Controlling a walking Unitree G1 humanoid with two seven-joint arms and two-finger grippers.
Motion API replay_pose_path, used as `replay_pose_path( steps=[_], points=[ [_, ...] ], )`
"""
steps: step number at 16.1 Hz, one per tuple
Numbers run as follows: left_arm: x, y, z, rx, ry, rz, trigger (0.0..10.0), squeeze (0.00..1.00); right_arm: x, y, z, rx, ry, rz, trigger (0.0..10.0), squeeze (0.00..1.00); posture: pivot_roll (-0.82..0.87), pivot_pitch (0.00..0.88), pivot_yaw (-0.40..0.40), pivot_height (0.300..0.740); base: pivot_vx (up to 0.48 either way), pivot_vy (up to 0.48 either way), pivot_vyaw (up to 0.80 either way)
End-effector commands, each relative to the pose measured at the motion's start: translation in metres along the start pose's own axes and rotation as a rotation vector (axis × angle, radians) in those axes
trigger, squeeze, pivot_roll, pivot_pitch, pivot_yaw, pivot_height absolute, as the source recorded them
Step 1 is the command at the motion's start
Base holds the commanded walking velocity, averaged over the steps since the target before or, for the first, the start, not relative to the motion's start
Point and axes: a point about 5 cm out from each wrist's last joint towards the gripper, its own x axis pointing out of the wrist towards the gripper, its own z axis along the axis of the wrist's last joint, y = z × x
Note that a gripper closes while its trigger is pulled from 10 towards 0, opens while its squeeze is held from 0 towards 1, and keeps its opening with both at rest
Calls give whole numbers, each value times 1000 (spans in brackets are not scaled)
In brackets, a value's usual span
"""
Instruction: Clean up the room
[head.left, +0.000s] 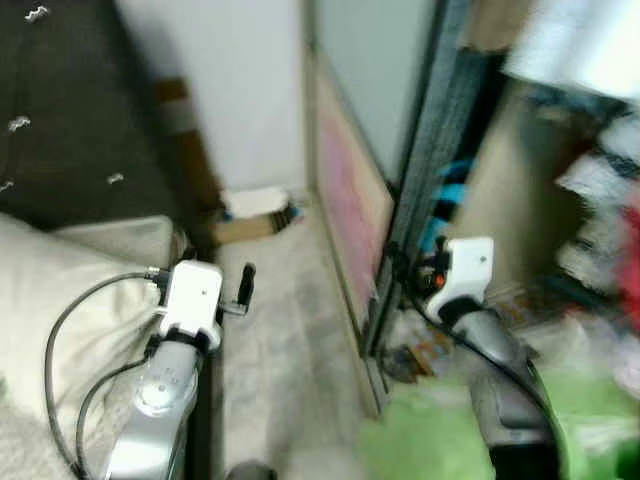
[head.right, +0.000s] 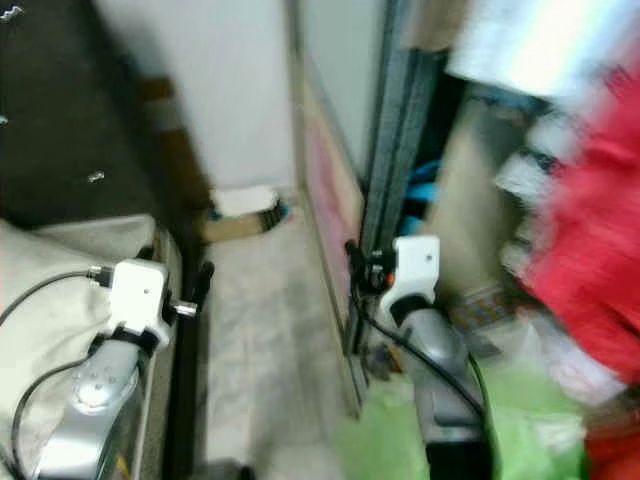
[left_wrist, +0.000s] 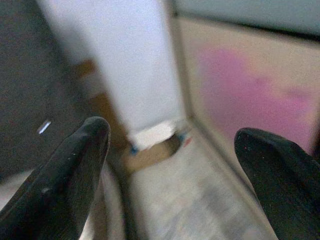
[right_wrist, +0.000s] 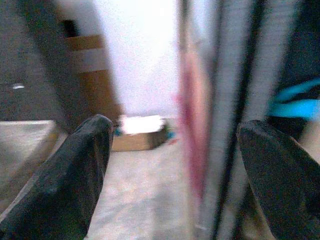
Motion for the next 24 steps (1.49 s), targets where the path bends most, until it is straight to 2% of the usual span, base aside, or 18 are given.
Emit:
replay_pose_path(
  steps=[1, 5, 8, 11, 15, 18, 24],
  points=[
    [-3, 0, -8, -27, 29, 37, 10000, 0, 1, 1, 2, -8, -15, -4, 10000, 0, -60, 0, 8, 740, 0, 0, 800],
    [-8, 18, -9, -41, 39, 189, 10000, 0, 1, -3, 5, -17, -30, -13, 10000, 0, -41, 0, 4, 740, 0, 0, 800],
    [-8, 13, -4, -49, -4, 170, 10000, 0, 6, 4, 4, -12, -29, 12, 10000, 0, -28, 0, -10, 740, 0, 0, 800],
    [-10, 10, -4, -67, -7, 158, 10000, 0, 4, 3, 4, -4, -29, 9, 10000, 0, -34, 0, -7, 740, 0, 0, 800],
    [-10, 10, -5, -72, -8, 156, 10000, 0, 3, 3, 3, -1, -29, 12, 10000, 0, -44, 0, 2, 740, 0, 0, 800],
    [-11, 14, -4, -47, 0, 207, 10000, 0, 3, 6, 4, -7, -32, 36, 10000, 0, -40, 0, 4, 740, 0, 0, 800],
    [-10, 15, -2, -106, -13, 214, 10000, 0, 6, 8, 5, -10, -34, 60, 10000, 0, -33, 0, -5, 740, 0, 0, 800]
  ],
)
